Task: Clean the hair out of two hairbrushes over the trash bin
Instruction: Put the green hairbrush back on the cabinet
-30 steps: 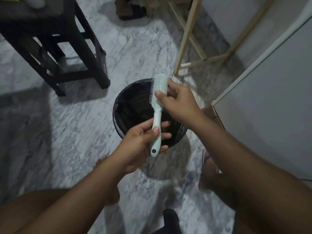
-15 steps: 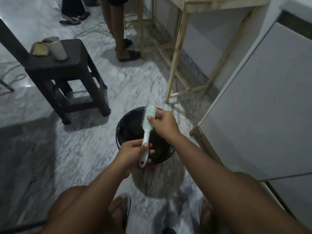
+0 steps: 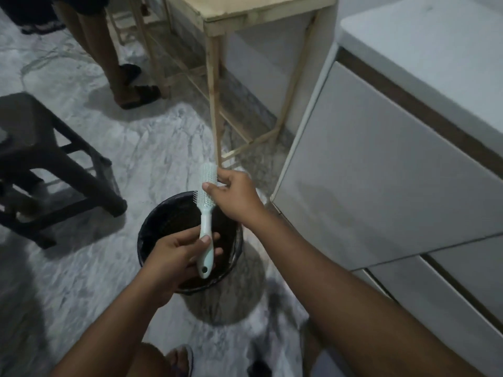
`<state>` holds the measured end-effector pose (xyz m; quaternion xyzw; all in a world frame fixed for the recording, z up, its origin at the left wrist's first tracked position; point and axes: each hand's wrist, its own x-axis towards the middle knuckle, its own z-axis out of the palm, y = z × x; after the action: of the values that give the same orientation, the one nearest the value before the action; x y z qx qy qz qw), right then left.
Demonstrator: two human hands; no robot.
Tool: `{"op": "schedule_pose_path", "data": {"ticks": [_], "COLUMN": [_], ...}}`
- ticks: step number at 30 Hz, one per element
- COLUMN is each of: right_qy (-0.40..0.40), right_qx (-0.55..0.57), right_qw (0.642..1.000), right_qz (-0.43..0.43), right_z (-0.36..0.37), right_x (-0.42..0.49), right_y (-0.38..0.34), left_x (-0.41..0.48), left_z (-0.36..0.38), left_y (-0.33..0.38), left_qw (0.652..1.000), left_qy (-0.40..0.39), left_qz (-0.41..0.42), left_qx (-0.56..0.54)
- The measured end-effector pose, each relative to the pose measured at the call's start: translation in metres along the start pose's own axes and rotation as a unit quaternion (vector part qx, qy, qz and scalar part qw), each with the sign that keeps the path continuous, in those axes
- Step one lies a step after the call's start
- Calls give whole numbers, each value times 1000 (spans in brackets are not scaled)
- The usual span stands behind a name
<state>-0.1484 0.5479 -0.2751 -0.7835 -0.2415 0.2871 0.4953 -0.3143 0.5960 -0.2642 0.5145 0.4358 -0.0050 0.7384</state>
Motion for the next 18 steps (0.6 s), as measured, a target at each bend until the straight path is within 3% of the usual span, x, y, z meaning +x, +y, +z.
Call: {"op": "schedule_pose_path", "data": {"ticks": [10, 18], "right_qy": [207, 338], "right_qx": [36, 33], "right_qw": [977, 934], "right_qz": [39, 113], "right_z": [-214, -367], "right_x": [-111, -254], "right_y": [-147, -145], "left_x": [-119, -209], "left_z": [133, 291], "left_y": [163, 170], "left_qw": [977, 941], "left_qy": [-169, -257], "left_qz": [29, 26], "left_qx": [125, 220]}}
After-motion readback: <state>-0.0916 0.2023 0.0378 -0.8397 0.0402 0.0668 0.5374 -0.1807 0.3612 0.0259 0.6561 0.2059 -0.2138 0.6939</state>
